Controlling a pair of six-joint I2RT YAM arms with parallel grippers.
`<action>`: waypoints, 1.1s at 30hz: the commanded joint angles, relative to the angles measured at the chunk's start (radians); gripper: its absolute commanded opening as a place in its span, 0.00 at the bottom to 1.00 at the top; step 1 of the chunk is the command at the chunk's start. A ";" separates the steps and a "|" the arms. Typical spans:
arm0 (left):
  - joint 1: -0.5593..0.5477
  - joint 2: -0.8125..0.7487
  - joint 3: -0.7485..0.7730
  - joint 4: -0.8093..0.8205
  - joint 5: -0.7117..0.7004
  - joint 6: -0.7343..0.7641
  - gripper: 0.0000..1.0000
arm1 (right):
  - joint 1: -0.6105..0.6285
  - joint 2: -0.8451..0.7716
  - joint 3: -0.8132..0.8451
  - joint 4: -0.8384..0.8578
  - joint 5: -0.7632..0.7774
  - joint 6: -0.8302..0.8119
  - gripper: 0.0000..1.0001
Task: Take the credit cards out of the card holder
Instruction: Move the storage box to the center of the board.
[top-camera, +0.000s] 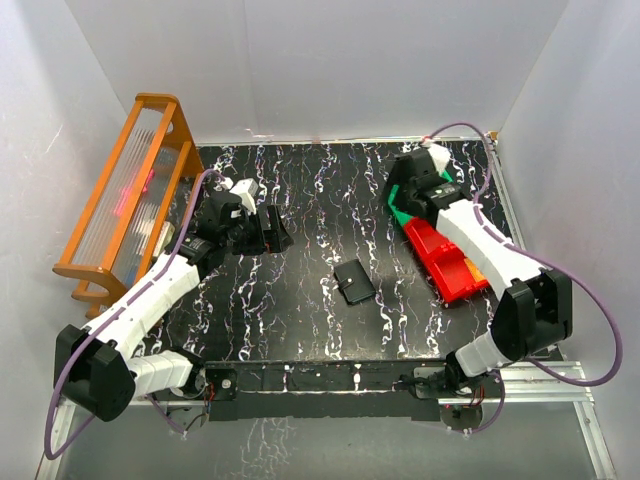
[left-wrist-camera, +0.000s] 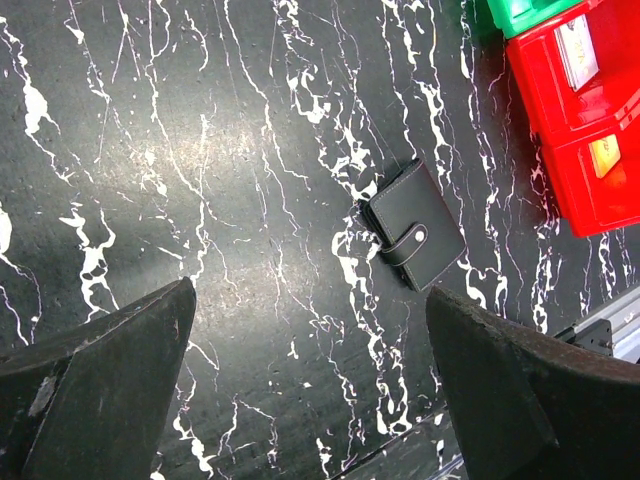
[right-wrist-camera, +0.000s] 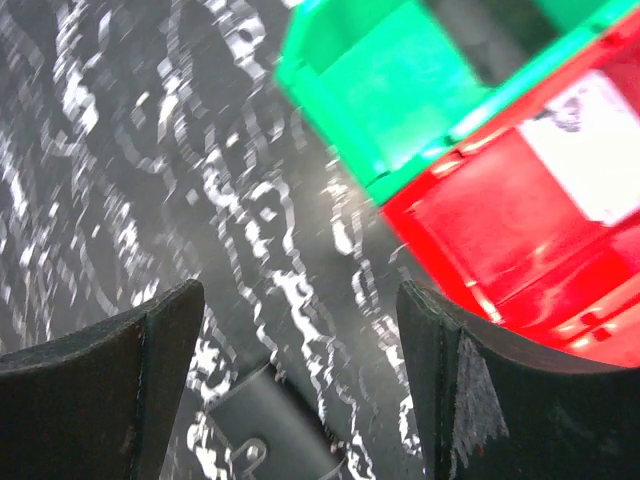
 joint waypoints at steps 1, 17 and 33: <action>-0.002 -0.031 -0.016 0.018 0.023 -0.015 0.99 | -0.113 0.049 0.030 -0.026 0.066 0.134 0.74; -0.002 -0.036 -0.014 0.018 0.043 -0.028 0.99 | -0.271 0.317 0.188 -0.068 0.027 0.249 0.65; -0.002 -0.033 0.001 0.008 0.054 -0.031 0.99 | -0.276 0.425 0.209 -0.053 -0.127 0.189 0.52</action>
